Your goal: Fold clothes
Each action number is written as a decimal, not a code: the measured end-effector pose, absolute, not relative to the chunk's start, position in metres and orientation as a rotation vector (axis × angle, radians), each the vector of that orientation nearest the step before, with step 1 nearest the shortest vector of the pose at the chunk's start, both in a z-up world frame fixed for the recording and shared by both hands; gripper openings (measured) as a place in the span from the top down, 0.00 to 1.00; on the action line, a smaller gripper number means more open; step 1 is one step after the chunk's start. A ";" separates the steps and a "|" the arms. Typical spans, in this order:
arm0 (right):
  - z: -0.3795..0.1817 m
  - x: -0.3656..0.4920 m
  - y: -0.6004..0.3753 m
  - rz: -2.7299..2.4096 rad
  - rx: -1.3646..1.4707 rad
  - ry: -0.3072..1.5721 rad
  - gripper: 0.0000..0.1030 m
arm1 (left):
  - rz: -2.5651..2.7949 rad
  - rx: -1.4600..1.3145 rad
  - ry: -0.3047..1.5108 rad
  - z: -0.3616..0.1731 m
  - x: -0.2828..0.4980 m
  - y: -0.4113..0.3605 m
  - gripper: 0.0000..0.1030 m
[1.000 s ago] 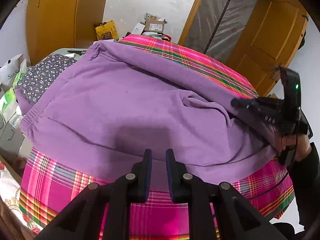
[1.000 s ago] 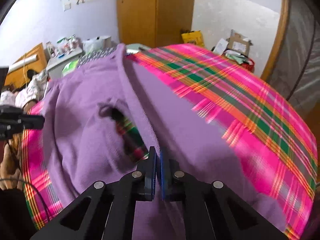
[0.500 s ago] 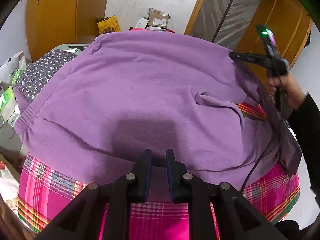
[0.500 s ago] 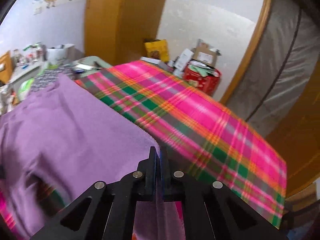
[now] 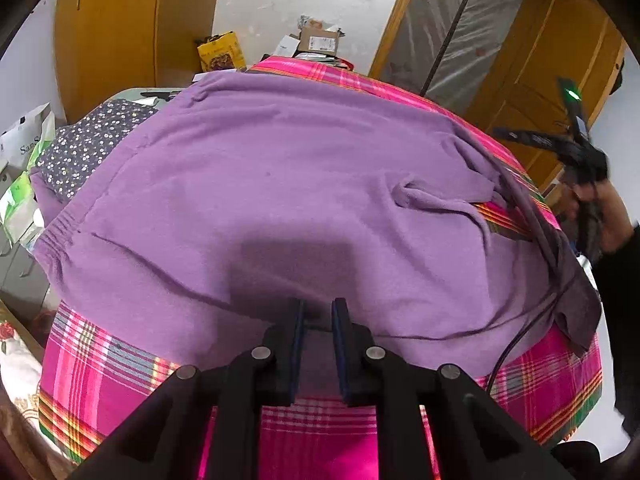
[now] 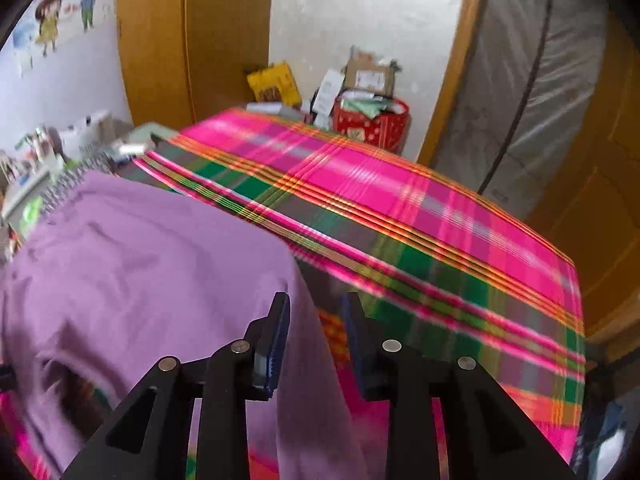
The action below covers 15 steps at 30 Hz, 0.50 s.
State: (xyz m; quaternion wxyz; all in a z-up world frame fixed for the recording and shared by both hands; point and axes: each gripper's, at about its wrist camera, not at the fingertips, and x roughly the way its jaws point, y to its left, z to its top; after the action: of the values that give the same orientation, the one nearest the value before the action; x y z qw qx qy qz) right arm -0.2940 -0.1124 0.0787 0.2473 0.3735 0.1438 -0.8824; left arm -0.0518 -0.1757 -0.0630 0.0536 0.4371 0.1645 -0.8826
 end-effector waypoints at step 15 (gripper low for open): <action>0.039 -0.094 -0.030 -2.358 1.056 0.218 0.57 | -2.785 1.417 0.390 -0.060 -0.057 -0.123 0.85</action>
State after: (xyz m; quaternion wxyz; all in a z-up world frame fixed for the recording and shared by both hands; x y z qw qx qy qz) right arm -0.0944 -0.0305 0.0395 0.2710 0.3920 0.0811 -0.8754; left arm -0.0574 -0.1232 -0.0596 -0.0037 0.4499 0.1237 -0.8845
